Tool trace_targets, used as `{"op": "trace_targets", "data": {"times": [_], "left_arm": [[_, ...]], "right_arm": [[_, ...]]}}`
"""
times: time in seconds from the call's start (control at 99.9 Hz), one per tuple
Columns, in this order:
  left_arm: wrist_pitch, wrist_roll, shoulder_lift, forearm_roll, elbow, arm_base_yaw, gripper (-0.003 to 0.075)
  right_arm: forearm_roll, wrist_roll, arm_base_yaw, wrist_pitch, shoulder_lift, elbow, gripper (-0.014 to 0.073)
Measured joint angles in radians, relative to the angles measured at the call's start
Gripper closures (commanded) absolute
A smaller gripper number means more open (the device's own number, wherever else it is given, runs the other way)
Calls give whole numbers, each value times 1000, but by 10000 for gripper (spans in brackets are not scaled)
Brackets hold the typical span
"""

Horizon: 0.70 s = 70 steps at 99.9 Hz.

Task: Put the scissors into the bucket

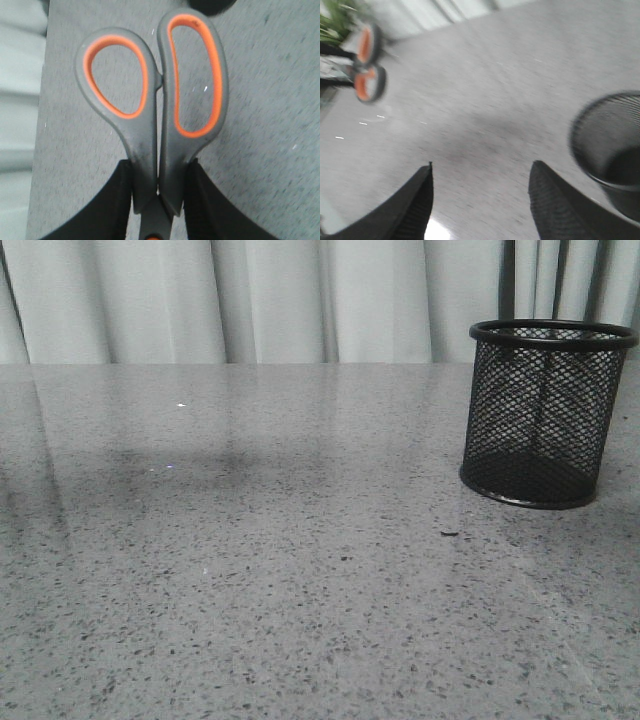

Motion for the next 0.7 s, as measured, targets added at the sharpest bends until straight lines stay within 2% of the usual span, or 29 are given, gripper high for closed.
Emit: {"op": "trace_targets", "data": {"times": [0.11, 0.21, 0.44, 0.7], "left_arm": [[-25, -76, -23, 27, 1, -98, 730], [-62, -130, -25, 52, 1, -176, 730], [-164, -197, -25, 63, 1, -311, 730], [-199, -241, -10, 63, 0, -370, 730]], "right_arm": [[163, -99, 0, 7, 37, -6, 214], [243, -146, 0, 34, 77, -31, 214], [287, -180, 0, 109, 167, -107, 214], [313, -191, -2, 138, 216, -168, 214]]}}
